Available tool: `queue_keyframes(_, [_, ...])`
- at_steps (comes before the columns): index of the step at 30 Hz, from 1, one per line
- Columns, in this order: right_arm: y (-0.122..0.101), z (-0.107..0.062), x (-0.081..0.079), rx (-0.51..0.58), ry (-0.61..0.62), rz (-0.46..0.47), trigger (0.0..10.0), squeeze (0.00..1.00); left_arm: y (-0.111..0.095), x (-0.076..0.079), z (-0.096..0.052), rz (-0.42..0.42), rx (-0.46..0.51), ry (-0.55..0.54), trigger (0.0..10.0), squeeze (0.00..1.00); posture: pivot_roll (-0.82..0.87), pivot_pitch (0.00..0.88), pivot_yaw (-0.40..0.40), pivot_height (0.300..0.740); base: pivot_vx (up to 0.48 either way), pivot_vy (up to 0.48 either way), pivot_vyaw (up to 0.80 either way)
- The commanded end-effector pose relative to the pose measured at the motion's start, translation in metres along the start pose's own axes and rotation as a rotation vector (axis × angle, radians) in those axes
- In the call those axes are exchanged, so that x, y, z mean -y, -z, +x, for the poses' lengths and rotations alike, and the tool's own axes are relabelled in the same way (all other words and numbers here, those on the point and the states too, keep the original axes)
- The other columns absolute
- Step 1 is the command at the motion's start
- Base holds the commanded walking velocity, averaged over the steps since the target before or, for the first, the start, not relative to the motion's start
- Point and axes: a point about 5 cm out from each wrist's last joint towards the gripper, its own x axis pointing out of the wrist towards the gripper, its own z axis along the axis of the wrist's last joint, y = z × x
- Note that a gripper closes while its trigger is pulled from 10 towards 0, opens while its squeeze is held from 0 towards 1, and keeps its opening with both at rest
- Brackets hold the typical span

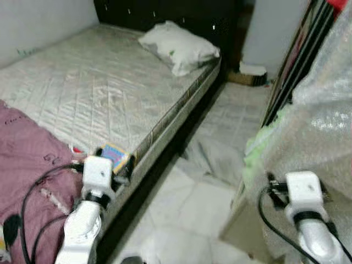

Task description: Clean up the room

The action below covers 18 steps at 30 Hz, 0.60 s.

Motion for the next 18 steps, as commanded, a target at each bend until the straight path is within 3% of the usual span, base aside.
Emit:
queue_keyframes(1, [-0.039, 0.004, -0.003, 0.217, -0.021, -0.056, 10.0, 0.0, 0.001, -0.004, 0.002, 0.01, -0.009, -0.001, 10.0, 0.0, -0.01, 0.0, 0.009, 0.74, 0.0, 0.0, 0.0])
queue_keyframes(4, [-0.048, 0.004, -0.005, 0.269, -0.054, -0.081, 10.0, 0.0, 0.001, -0.003, 0.004, 0.01, -0.009, 0.006, 10.0, 0.0, -0.01, 0.0, 0.01, 0.74, 0.0, 0.0, 0.0])
queue_keyframes(7, [-0.029, -0.001, -0.004, 0.176, -0.081, -0.077, 10.0, 0.0, 0.001, -0.002, 0.006, 0.008, -0.009, 0.01, 10.0, 0.0, -0.01, 0.0, 0.008, 0.74, 0.0, 0.0, 0.0])
queue_keyframes(9, [-0.006, -0.009, -0.006, 0.045, -0.138, -0.057, 10.0, 0.0, 0.001, -0.002, 0.007, 0.005, -0.01, 0.012, 10.0, 0.0, -0.02, 0.0, 0.007, 0.74, 0.0, 0.0, 0.0])
queue_keyframes(11, [-0.001, -0.011, -0.007, 0.017, -0.159, -0.057, 10.0, 0.0, 0.001, -0.002, 0.007, 0.005, -0.01, 0.012, 10.0, 0.0, -0.02, 0.0, 0.007, 0.74, 0.0, 0.0, 0.0])
queue_keyframes(14, [0.021, -0.032, -0.006, -0.013, -0.254, -0.085, 10.0, 0.0, 0.001, 0.0, 0.009, -0.001, -0.014, 0.019, 10.0, 0.0, -0.03, 0.0, 0.004, 0.74, 0.0, 0.0, 0.0])
queue_keyframes(15, [0.021, -0.032, -0.006, -0.013, -0.254, -0.085, 10.0, 0.0, 0.001, 0.0, 0.009, -0.001, -0.014, 0.019, 10.0, 0.0, -0.03, 0.0, 0.004, 0.74, 0.0, 0.0, 0.0])
queue_keyframes(18, [0.042, -0.048, -0.004, -0.138, -0.246, -0.035, 10.0, 0.0, 0.002, 0.0, 0.011, -0.005, -0.018, 0.022, 10.0, 0.0, -0.03, 0.0, 0.002, 0.74, 0.0, 0.0, 0.0])
